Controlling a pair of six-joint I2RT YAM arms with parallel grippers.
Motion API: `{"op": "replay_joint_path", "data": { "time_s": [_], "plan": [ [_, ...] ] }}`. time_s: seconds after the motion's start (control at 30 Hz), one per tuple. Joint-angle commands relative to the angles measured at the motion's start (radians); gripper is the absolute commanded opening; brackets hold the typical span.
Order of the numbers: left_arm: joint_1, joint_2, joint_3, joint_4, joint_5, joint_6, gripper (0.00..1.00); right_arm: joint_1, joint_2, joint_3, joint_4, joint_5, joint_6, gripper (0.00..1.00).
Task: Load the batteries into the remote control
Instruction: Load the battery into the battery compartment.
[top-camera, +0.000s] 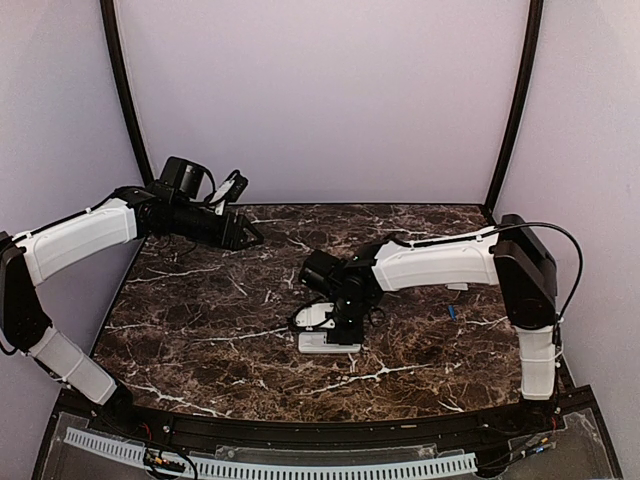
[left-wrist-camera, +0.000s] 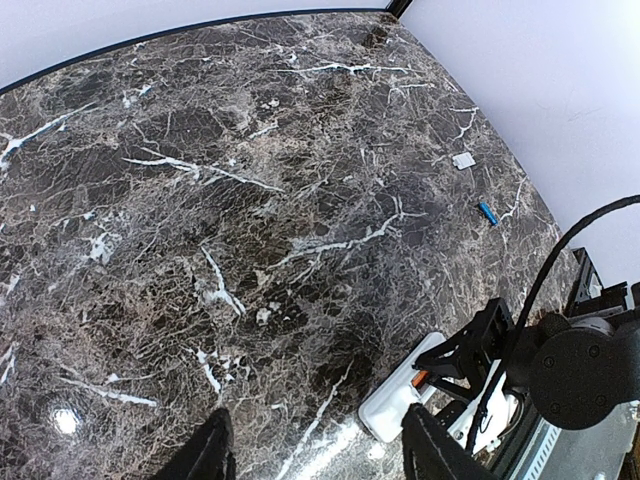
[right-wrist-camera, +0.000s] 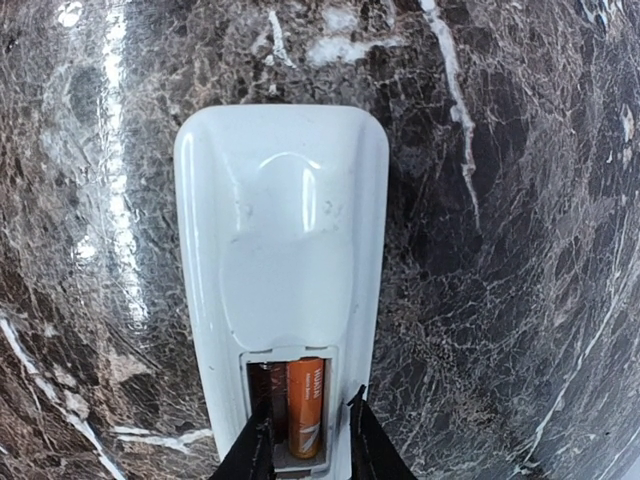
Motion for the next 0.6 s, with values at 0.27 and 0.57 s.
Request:
{"op": "replay_joint_path", "data": {
  "time_s": [0.27,0.57],
  "plan": [
    [0.007,-0.014,-0.014,-0.005,0.004,0.001,0.56,-0.006,-0.062,0.055,-0.023,-0.007,0.007,0.24],
    [0.007,-0.012,-0.014,-0.004,0.003,0.002,0.56,-0.195,-0.232,0.037,0.035,-0.131,0.287,0.23]
  ]
}}
